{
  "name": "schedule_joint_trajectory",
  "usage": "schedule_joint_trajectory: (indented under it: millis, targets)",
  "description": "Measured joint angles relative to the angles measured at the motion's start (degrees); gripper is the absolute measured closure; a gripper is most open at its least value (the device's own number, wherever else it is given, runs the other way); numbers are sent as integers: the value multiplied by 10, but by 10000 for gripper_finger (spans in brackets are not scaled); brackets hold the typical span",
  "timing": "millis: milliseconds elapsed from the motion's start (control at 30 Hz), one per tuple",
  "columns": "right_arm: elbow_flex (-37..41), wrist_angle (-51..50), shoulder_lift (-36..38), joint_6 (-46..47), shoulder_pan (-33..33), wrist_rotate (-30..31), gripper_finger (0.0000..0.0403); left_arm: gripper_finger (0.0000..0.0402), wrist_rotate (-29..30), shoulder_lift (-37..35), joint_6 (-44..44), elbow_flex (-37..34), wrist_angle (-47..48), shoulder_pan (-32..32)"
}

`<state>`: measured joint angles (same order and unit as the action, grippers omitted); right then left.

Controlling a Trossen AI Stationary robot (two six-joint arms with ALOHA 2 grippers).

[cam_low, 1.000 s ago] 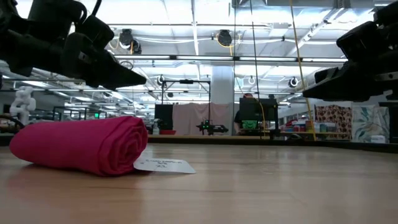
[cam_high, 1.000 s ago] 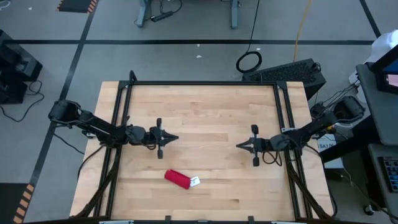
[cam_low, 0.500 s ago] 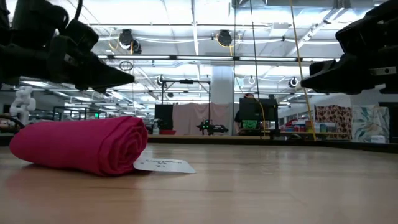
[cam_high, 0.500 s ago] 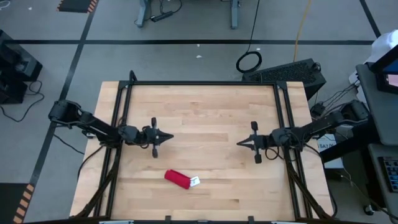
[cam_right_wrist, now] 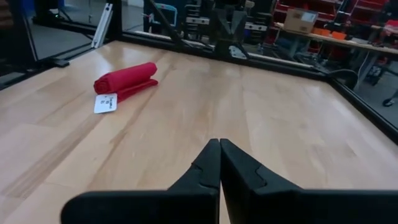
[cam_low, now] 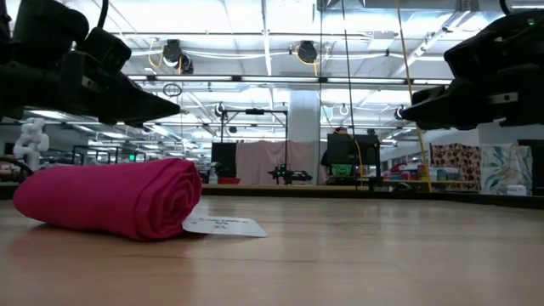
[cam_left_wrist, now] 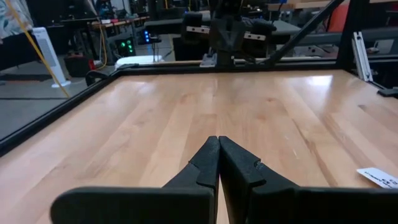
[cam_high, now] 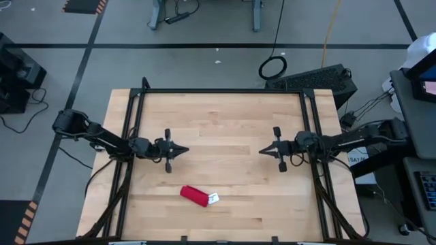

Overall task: Roll towel
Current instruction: Return to Home Position

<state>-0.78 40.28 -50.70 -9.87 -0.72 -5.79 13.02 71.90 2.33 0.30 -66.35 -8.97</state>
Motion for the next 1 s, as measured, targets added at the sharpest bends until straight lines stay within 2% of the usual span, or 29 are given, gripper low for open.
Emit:
schedule_joint_trajectory:
  millis: [200,500,600,733,1000]
  targets:
    - [0,-22,30,11,-34,-12,403,387,6,-32,-1,0,47,0]
    - [0,-98,141,54,-54,-4,403,387,9,-134,-2,0,137,0]
    - [0,-132,166,76,-42,27,403,387,33,-166,0,0,172,0]
    - [0,-145,185,67,-14,29,403,387,61,-198,-1,0,213,0]
    - [0,-191,217,60,35,74,403,387,64,-250,-3,0,255,-1]
